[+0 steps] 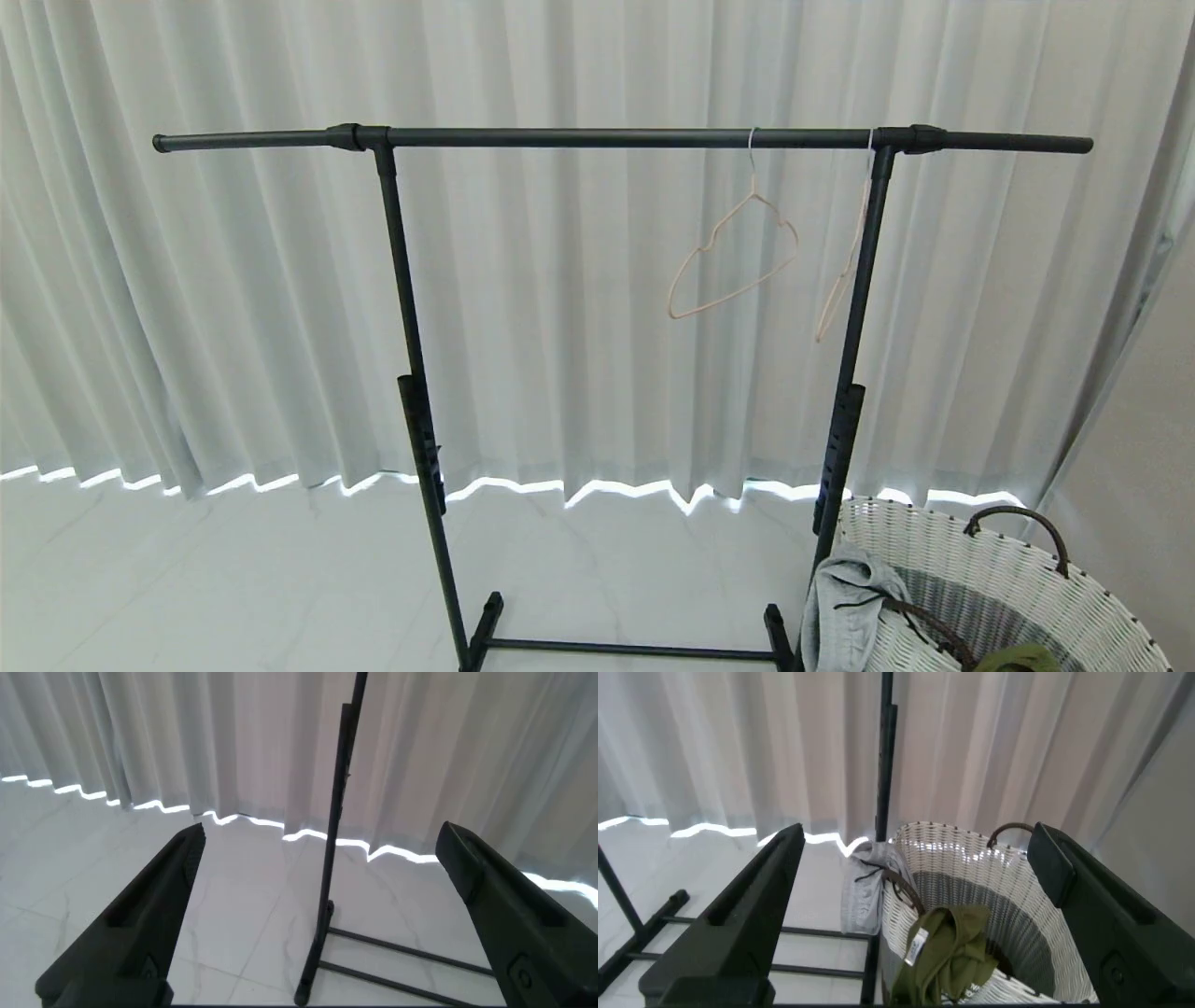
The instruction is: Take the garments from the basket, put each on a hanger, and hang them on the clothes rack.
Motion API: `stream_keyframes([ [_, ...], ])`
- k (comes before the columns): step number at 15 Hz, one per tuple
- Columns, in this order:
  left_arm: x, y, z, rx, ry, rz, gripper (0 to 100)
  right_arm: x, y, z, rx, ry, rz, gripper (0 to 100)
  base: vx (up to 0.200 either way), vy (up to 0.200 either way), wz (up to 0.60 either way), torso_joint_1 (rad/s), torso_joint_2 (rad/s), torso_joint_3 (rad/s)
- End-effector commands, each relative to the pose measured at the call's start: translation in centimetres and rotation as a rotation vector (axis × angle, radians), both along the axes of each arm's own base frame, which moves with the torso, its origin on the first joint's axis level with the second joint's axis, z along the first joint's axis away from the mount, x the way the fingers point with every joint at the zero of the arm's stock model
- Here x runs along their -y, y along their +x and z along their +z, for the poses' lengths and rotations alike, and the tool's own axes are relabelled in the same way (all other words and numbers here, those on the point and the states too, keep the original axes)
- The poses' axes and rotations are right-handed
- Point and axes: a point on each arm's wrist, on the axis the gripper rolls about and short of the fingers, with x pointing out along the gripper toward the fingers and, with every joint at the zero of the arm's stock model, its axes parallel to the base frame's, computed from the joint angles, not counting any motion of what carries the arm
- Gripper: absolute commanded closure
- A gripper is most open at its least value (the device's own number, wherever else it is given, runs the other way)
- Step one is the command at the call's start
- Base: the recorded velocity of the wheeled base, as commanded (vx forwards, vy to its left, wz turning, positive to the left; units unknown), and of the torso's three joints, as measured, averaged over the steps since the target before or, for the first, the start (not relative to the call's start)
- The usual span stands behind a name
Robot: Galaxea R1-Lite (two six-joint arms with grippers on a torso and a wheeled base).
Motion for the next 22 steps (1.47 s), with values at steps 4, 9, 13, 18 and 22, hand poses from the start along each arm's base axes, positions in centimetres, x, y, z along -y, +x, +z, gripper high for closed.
stream_keyframes([
  [4,0.0,0.0,0.01,0.001,0.002,0.001,0,0.0,0.0,-0.02,-0.001,-0.001,0.001,0,0.0,0.0,0.0,-0.095,0.23,0.139],
  [9,0.0,0.0,-0.01,-0.001,0.003,0.001,0,0.0,0.0,-0.02,0.0,-0.004,0.001,0,0.16,0.0,0.0,-0.008,0.02,0.021],
  [13,0.0,0.0,-0.01,-0.001,0.003,0.001,0,0.0,0.0,-0.02,-0.001,-0.001,0.001,0,0.1,0.0,0.0,0.001,0.0,0.001],
  [18,0.0,0.0,-0.01,-0.001,0.003,0.001,0,0.0,0.0,-0.02,-0.001,0.0,0.001,0,0.0,-0.04,0.0,0.0,0.0,0.001],
  [22,0.0,0.0,-0.01,-0.001,0.001,0.001,0,0.0,0.0,-0.02,-0.001,0.0,0.001,0,0.0,-0.15,0.0,0.002,0.0,0.001],
])
